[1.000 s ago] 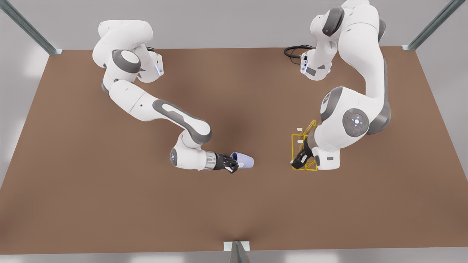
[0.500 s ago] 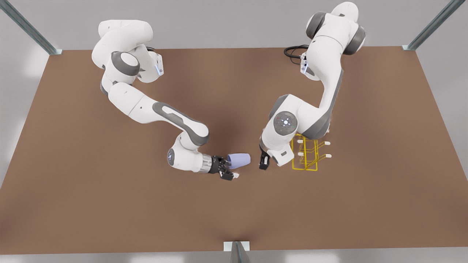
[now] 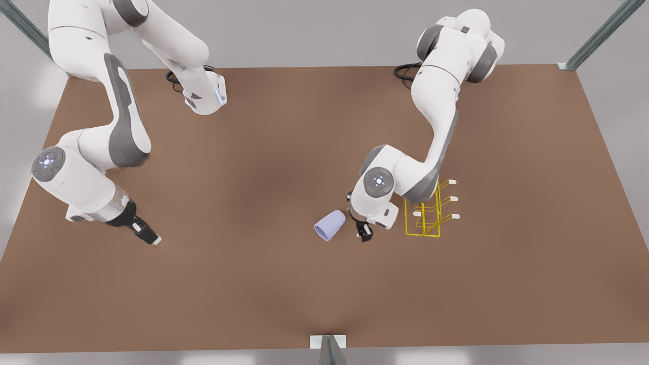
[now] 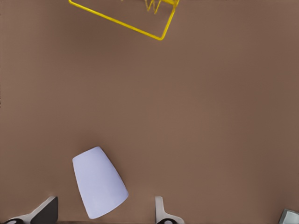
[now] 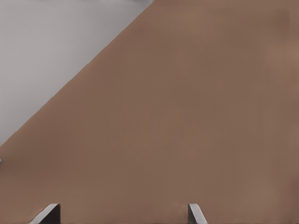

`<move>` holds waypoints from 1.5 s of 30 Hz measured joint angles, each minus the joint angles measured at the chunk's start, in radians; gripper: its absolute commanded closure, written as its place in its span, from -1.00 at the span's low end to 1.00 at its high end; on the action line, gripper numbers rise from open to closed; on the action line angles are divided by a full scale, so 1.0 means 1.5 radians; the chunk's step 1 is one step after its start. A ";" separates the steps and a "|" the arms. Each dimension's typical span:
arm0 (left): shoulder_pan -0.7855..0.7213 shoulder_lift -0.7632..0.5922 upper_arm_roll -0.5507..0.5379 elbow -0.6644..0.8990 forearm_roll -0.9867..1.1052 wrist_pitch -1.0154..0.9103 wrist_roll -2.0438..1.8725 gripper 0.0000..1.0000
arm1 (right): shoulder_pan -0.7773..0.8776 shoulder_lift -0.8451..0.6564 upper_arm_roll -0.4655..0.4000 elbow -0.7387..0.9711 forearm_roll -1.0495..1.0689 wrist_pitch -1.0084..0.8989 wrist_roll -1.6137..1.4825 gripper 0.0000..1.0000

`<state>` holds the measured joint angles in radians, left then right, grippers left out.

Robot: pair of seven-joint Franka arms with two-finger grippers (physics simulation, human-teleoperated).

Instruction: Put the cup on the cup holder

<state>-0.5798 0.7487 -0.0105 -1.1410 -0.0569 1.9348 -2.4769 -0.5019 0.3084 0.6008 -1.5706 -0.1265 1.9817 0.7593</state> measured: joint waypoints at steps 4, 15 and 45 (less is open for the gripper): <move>-0.052 0.037 0.001 0.003 0.021 0.026 -0.103 -1.00 | 0.138 -0.111 -0.202 0.017 -0.008 -0.156 -0.112 -1.00; -0.038 0.069 0.002 0.005 0.038 0.051 -0.280 -1.00 | 0.238 -0.143 -0.308 0.026 0.076 -0.325 -0.323 -1.00; -0.057 0.182 -0.001 0.012 0.044 0.168 -0.280 -1.00 | 0.223 -0.127 -0.308 0.029 0.076 -0.356 -0.513 -1.00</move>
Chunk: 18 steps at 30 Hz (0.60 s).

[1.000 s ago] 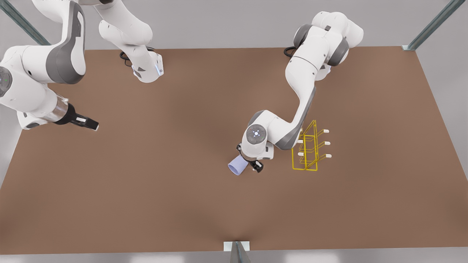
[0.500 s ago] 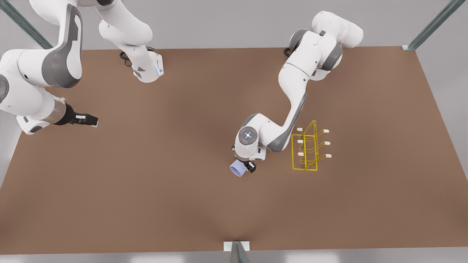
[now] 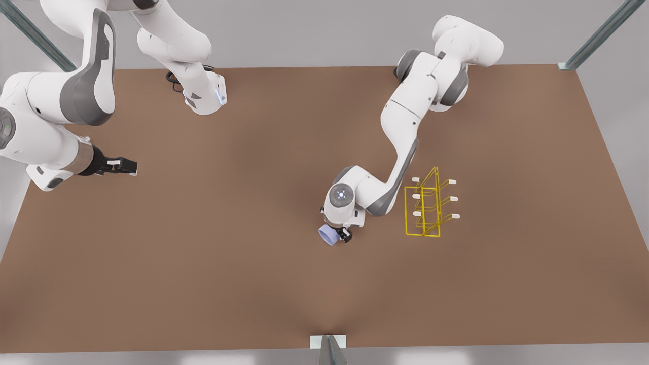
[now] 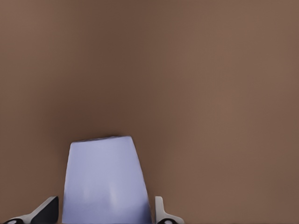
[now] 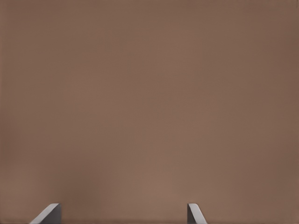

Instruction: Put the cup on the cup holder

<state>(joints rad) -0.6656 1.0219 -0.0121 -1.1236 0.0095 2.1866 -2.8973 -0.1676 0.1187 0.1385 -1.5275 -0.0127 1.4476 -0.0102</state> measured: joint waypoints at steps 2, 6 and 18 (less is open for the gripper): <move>0.000 0.005 -0.001 0.000 0.000 0.009 0.000 -1.00 | 0.000 0.000 0.000 0.002 0.000 0.000 -0.005 -1.00; 0.000 0.007 -0.001 -0.001 -0.001 0.020 0.000 -1.00 | 0.002 0.001 0.000 0.003 -0.008 0.001 -0.013 -1.00; 0.006 -0.051 -0.005 0.003 -0.009 -0.002 0.000 -0.50 | 0.034 0.074 0.006 0.166 -0.022 0.028 -0.029 -1.00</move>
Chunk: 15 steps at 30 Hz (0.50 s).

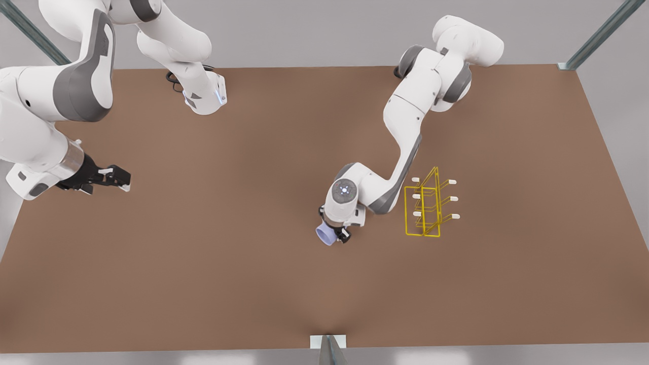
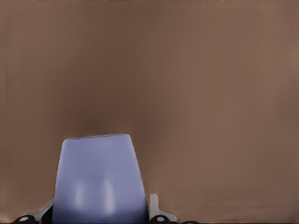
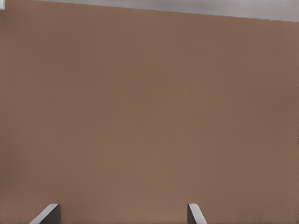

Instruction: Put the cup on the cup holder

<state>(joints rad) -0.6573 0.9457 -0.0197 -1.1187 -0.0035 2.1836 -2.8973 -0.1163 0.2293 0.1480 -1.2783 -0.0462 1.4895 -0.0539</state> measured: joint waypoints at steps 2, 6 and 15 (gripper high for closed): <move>-0.008 -0.016 0.000 0.010 0.010 -0.034 0.000 -0.50 | -0.001 0.003 0.001 0.000 -0.002 0.003 -0.002 -1.00; -0.075 -0.020 0.001 0.024 0.108 -0.164 0.000 -0.52 | 0.011 0.015 0.002 0.000 -0.006 0.015 -0.004 -1.00; -0.105 -0.009 0.006 0.043 0.429 -0.545 0.022 -0.53 | 0.005 0.017 0.000 0.000 -0.008 0.025 -0.007 -1.00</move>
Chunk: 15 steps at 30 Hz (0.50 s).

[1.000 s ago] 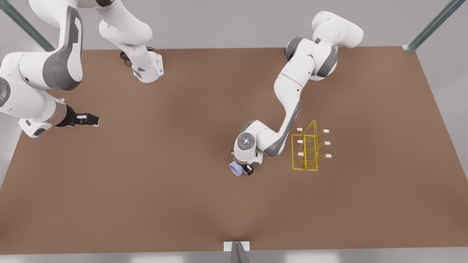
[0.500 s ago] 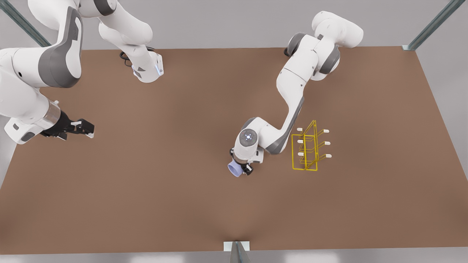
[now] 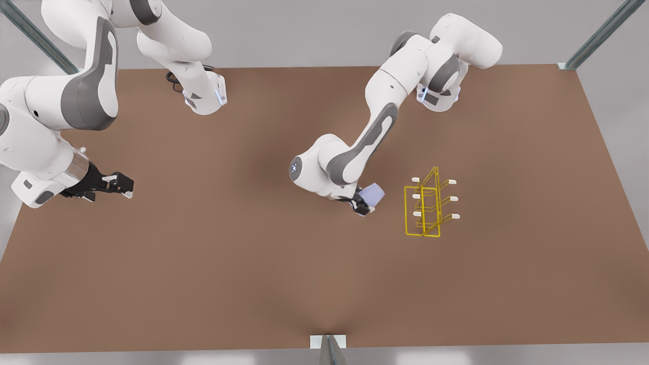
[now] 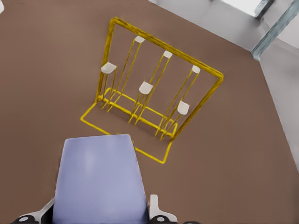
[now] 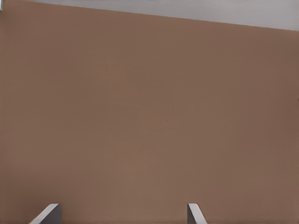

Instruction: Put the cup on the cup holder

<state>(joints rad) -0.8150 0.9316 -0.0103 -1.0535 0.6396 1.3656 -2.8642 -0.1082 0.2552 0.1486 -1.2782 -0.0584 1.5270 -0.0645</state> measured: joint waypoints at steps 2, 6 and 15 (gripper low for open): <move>-0.001 0.007 0.000 -0.001 0.093 -0.048 0.023 -0.53 | 0.000 0.001 0.000 0.000 0.000 0.001 0.000 -1.00; 0.001 0.036 0.000 -0.007 0.250 -0.104 0.089 -0.53 | -0.001 0.005 -0.001 0.000 0.000 0.002 -0.001 -1.00; 0.082 0.067 0.001 -0.009 0.457 -0.108 0.307 -0.53 | -0.002 0.005 -0.005 0.000 -0.001 0.003 -0.003 -1.00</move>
<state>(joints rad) -0.6915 1.0315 -0.0082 -1.0674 1.3244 1.2034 -2.4039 -0.1105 0.2620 0.1414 -1.2782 -0.0602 1.5309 -0.0687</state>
